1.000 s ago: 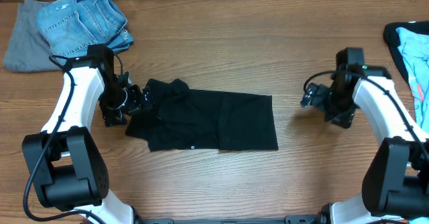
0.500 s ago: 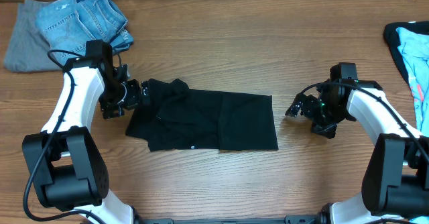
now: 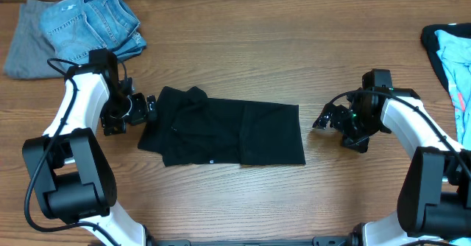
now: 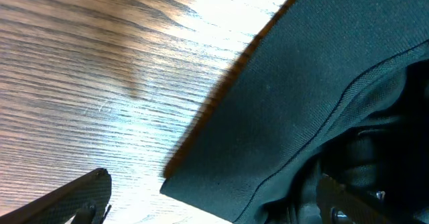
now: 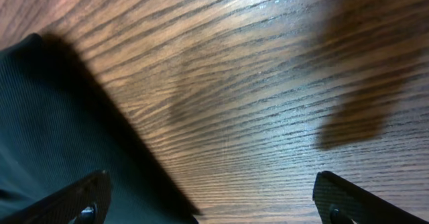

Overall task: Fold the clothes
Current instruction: 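Lift the right gripper away and move the left gripper to the shirt's left end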

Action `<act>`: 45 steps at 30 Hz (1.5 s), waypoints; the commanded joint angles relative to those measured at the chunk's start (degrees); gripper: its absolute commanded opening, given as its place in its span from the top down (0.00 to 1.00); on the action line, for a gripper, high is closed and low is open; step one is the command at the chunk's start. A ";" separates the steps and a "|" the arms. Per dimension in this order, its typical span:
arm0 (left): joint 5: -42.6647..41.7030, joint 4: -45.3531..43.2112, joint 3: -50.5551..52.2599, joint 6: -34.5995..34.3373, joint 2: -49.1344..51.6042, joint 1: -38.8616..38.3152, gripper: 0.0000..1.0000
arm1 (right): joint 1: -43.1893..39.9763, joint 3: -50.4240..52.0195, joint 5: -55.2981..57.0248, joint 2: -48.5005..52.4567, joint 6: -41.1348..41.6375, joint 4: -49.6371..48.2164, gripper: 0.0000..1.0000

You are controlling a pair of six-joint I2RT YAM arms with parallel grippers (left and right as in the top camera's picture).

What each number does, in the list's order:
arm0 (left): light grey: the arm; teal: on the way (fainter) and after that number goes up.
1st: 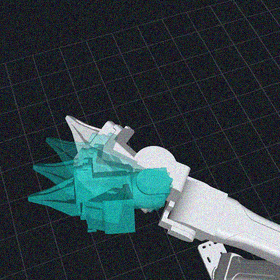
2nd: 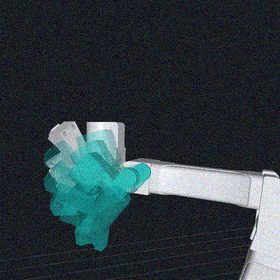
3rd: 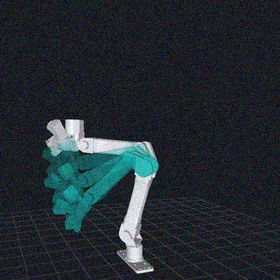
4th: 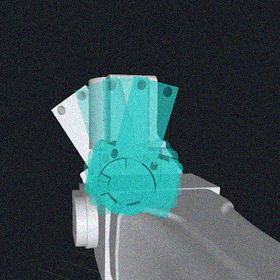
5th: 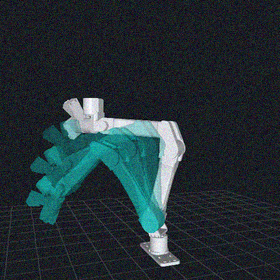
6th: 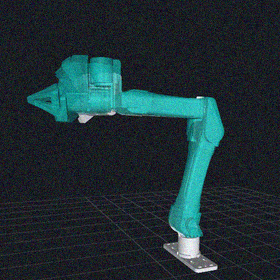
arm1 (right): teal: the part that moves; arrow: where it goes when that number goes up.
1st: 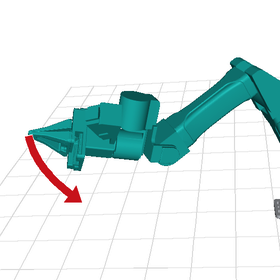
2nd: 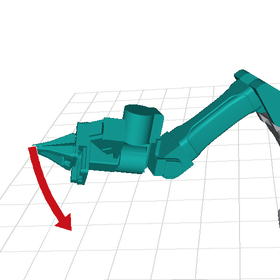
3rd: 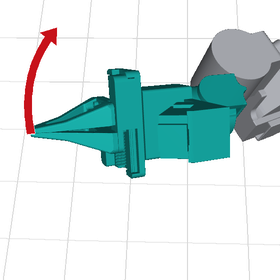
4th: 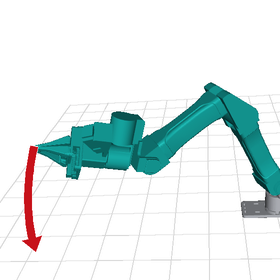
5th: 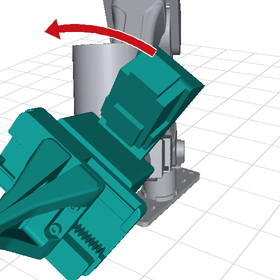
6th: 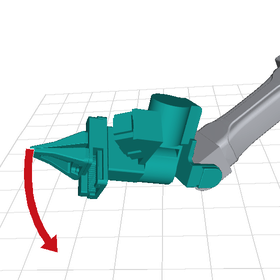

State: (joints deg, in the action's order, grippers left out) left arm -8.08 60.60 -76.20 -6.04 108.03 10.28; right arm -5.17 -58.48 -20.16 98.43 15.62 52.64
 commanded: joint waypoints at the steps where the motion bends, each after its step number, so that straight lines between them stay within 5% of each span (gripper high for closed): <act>1: -1.99 0.17 0.11 2.58 0.63 0.20 0.00 | 0.07 0.37 -0.50 0.11 -2.40 -0.02 0.00; 18: -7.32 -2.84 2.25 10.05 4.87 0.24 0.00 | 0.07 0.37 -0.52 0.11 -2.38 1.22 0.00; 29: -21.79 -1.92 2.25 16.85 8.15 0.15 0.00 | 0.07 0.37 -0.52 0.11 -2.40 1.22 0.00; 45: -21.38 -2.60 2.25 18.51 8.17 3.69 0.00 | 0.07 0.37 -0.52 0.11 -2.40 1.27 0.00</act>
State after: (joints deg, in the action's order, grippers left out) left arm -29.17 58.46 -74.61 10.76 114.56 11.29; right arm -5.17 -58.48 -20.14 98.43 13.47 54.02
